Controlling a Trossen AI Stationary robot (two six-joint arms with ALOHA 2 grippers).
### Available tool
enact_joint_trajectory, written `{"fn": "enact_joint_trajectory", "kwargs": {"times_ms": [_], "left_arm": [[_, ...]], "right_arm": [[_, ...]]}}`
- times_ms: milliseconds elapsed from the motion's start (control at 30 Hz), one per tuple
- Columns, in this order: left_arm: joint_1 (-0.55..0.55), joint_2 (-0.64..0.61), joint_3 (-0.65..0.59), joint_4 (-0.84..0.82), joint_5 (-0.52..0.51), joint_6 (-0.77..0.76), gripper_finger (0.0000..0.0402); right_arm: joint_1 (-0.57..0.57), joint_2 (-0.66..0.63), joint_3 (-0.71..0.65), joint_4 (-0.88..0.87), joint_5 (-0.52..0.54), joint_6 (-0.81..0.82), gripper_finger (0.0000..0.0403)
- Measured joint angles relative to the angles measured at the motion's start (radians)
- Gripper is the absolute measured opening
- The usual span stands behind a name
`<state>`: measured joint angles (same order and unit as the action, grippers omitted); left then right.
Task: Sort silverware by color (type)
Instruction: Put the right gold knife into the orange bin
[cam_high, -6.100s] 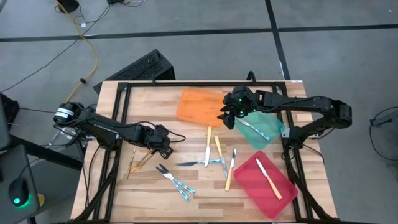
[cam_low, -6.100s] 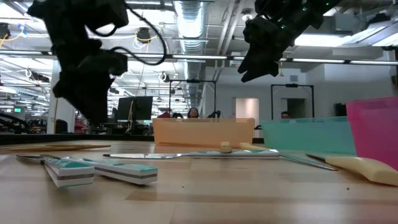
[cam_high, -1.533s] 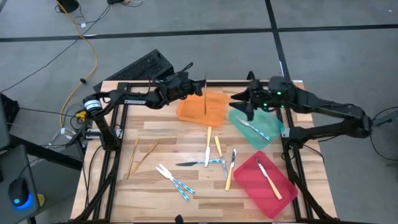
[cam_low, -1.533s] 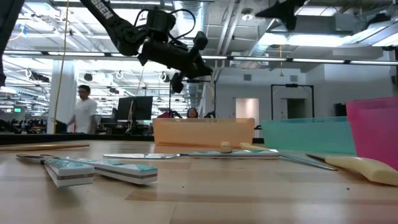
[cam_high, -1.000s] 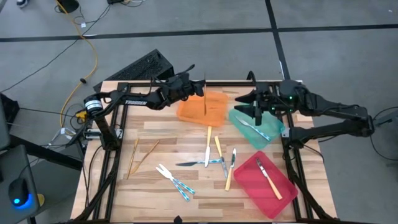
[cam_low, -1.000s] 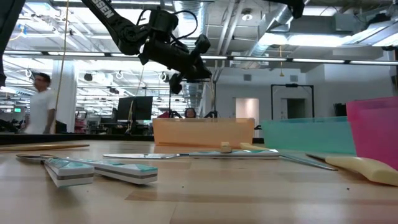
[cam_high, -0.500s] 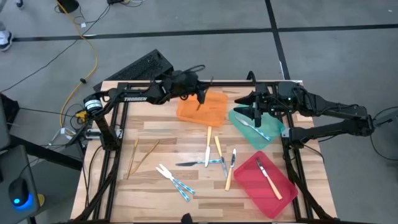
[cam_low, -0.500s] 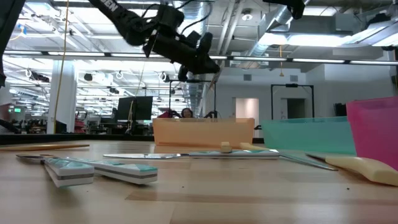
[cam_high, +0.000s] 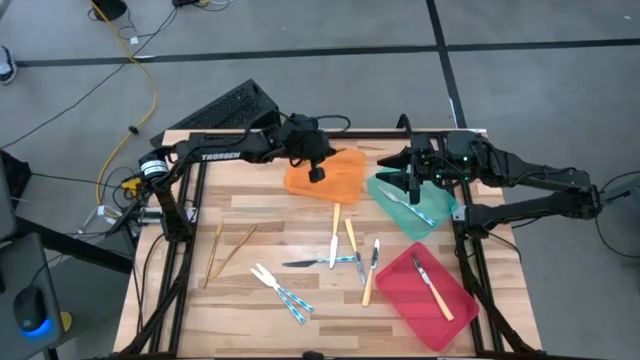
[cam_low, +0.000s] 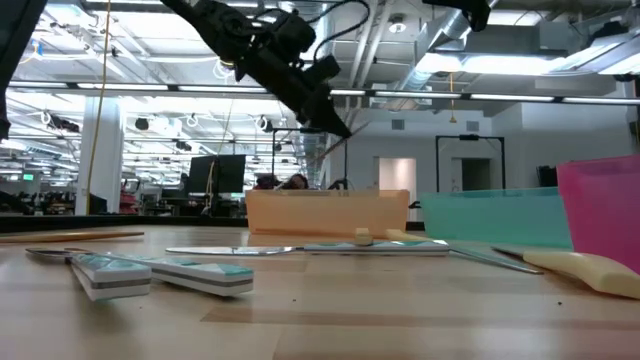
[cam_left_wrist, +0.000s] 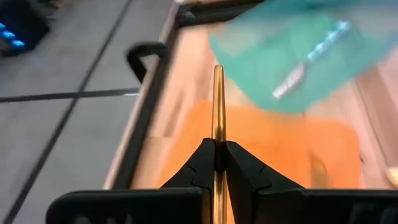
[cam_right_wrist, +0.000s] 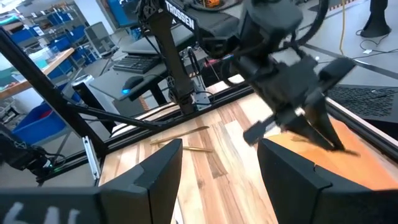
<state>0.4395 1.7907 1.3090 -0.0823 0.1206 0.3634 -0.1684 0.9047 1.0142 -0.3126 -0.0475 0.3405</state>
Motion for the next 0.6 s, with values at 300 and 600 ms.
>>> {"fn": "enact_joint_trajectory", "kwargs": {"times_ms": [300, 600], "left_arm": [[-0.050, 0.119, 0.116, -0.106, 0.034, 0.192, 0.0006], [-0.087, 0.258, 0.310, -0.292, 0.040, 0.349, 0.0006]], "right_arm": [[-0.002, 0.000, 0.000, -0.005, -0.001, 0.014, 0.0230], [0.002, 0.000, 0.000, -0.007, 0.000, 0.026, 0.0230]]}}
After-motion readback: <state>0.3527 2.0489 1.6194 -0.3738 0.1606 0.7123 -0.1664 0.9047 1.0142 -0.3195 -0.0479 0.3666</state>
